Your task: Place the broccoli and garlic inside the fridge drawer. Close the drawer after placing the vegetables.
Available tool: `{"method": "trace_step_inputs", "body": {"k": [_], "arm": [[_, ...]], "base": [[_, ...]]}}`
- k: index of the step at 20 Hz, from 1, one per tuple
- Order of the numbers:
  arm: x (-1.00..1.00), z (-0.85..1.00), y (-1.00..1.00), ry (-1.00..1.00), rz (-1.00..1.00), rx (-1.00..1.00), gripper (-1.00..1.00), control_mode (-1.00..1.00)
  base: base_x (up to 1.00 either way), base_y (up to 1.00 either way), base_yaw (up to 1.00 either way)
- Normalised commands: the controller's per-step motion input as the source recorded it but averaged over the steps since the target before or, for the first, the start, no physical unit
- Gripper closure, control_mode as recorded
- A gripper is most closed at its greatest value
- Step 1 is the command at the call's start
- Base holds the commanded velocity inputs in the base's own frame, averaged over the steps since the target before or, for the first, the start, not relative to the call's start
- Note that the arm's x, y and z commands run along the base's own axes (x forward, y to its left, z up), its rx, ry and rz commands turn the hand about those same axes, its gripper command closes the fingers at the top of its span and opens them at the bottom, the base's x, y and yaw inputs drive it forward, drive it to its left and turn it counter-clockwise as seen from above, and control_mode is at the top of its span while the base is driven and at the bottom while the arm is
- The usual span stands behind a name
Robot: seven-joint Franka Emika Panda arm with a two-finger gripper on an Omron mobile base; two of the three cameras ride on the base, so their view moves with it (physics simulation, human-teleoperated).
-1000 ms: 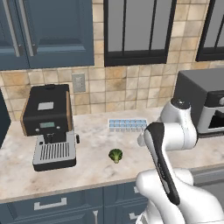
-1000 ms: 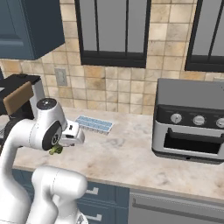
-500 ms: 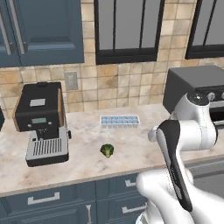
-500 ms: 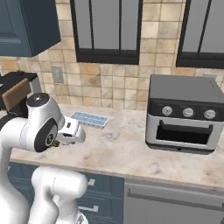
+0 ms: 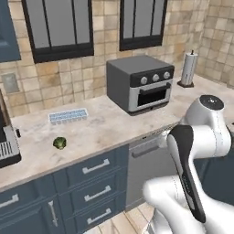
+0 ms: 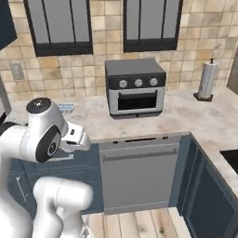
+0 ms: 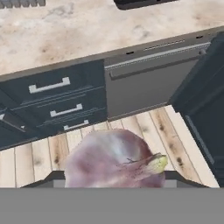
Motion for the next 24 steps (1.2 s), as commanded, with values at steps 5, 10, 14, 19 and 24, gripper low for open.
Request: {"method": "trace_step_inputs", "body": {"k": [5,10,14,19,24], "arm": [[0.0,0.0,0.0,0.0,0.0,0.0,1.0,1.0],[0.0,0.0,0.0,0.0,0.0,0.0,1.0,1.0],[0.0,0.0,0.0,0.0,0.0,0.0,1.0,1.0],[0.0,0.0,0.0,0.0,0.0,0.0,1.0,1.0],[0.0,0.0,0.0,0.0,0.0,0.0,1.0,1.0]], "base": [[-0.6,-0.12,-0.76],[-0.5,0.27,-0.28],[0.0,0.34,0.79],[-0.04,0.08,0.77],[-0.24,0.0,0.74]]}}
